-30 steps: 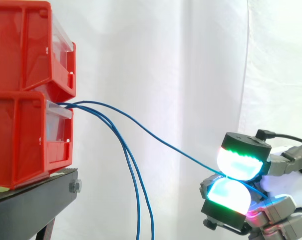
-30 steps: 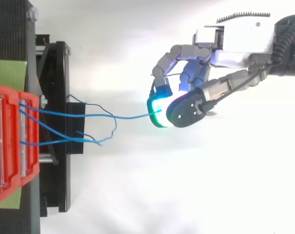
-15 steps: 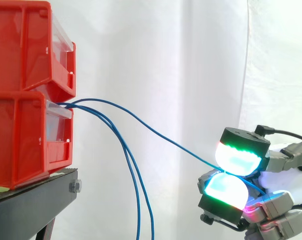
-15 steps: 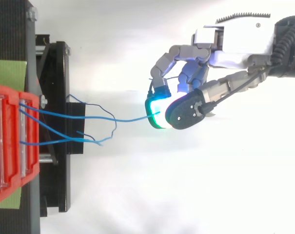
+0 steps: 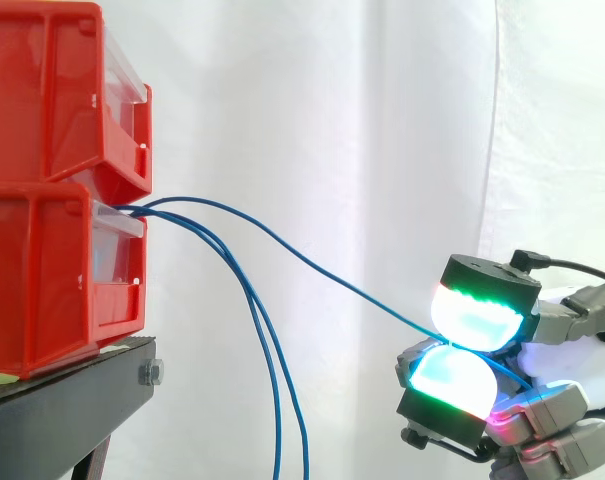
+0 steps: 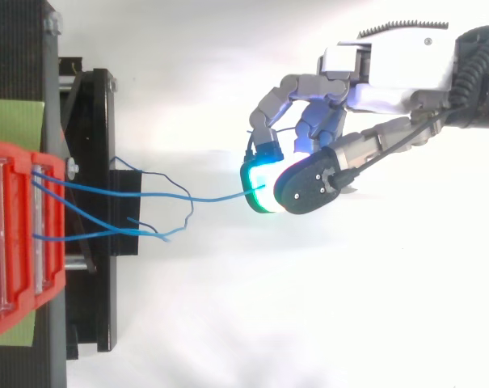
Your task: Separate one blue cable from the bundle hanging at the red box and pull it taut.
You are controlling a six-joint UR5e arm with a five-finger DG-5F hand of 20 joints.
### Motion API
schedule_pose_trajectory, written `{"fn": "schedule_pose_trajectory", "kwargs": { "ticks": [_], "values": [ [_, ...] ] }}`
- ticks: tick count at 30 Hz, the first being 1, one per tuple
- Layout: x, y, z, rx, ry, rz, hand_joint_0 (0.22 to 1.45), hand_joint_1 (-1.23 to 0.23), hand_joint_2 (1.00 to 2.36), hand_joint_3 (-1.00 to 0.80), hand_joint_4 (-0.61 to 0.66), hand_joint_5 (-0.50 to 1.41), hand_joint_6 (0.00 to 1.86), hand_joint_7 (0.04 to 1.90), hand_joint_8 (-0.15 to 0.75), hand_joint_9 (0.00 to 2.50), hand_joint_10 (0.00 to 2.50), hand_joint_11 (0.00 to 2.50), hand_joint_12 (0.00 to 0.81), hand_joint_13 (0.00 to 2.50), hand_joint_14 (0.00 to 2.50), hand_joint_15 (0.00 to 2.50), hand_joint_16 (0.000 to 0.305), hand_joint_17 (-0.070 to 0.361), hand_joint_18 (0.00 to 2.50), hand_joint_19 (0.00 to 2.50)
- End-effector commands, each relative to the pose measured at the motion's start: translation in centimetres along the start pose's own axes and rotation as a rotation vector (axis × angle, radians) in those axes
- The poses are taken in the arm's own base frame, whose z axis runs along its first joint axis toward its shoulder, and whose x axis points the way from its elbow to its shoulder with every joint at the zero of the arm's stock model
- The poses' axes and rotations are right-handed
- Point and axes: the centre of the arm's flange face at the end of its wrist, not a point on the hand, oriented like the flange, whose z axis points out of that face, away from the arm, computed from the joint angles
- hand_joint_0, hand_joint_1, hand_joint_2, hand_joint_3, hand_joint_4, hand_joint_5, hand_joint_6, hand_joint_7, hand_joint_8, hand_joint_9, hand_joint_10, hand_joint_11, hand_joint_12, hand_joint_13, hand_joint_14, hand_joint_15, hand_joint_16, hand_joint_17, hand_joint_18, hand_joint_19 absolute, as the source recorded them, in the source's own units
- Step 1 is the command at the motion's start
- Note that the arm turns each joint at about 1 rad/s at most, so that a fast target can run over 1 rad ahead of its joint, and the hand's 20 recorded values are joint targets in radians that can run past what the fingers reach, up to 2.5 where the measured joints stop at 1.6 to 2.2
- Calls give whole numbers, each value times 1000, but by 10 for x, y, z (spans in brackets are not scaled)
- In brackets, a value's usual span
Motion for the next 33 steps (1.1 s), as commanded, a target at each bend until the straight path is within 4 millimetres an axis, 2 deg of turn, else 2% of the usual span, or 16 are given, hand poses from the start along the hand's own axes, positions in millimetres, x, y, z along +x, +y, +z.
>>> {"fn": "schedule_pose_trajectory", "kwargs": {
  "ticks": [1,33],
  "values": [
    [0,0,0,0,1,0,744,-615,1000,-500,-42,-228,1007,983,254,932,710,1331,265,1325,4,1599,48,108,873,920],
    [0,0,0,2,-1,0,738,-630,1000,-500,-45,-227,999,1034,260,934,514,1439,294,1230,11,1517,49,111,824,869]
  ]
}}
